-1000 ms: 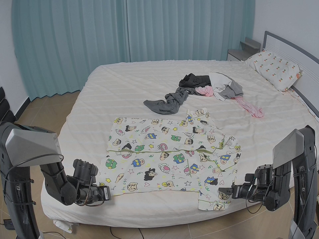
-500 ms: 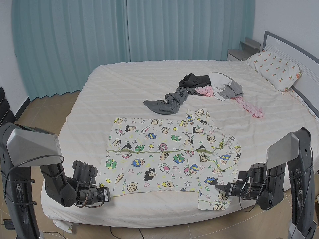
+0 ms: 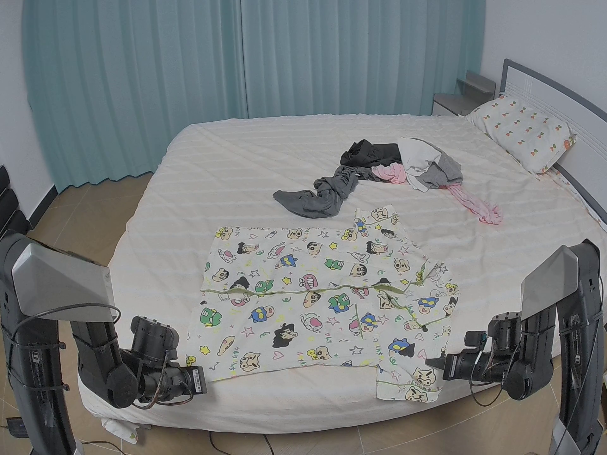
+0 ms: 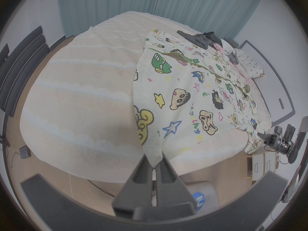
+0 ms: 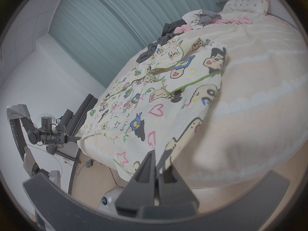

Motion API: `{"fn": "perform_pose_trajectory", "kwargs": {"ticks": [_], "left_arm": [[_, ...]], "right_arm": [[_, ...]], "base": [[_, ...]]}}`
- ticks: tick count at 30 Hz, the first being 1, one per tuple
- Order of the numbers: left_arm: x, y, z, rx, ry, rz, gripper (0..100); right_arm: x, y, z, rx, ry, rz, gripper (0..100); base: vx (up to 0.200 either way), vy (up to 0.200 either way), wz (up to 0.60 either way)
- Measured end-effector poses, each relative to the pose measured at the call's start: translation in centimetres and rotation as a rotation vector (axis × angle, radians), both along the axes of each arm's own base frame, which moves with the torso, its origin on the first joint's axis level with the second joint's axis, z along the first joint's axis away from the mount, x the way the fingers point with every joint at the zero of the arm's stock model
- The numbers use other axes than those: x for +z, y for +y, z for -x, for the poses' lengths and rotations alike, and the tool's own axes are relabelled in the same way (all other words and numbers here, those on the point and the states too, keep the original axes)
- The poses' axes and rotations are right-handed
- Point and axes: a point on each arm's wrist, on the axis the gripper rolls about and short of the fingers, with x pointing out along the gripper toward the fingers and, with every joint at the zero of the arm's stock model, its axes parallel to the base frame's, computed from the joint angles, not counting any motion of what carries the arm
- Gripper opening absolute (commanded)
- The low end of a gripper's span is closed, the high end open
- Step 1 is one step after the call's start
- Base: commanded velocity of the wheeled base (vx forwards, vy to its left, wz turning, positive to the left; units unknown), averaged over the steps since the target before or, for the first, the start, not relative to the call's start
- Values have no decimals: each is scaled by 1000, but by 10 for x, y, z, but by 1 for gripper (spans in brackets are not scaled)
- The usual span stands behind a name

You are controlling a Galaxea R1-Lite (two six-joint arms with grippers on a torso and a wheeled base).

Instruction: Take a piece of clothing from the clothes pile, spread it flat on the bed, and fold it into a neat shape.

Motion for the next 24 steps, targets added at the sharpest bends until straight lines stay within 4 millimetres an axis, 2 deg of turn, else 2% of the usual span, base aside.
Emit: {"fn": "perform_pose_trajectory", "kwargs": {"ticks": [18,19,24], "left_arm": [[-4,4,15,-48,48,-43,0],[-4,4,15,-48,49,-43,0],[-4,4,14,-49,47,-43,0]], "right_arm": [[1,-1,6,-8,18,12,0],[1,-1,6,-8,17,12,100],[1,0,1,-4,-1,8,100]], "base": [[0,0,0],[0,0,0],[0,0,0]]}}
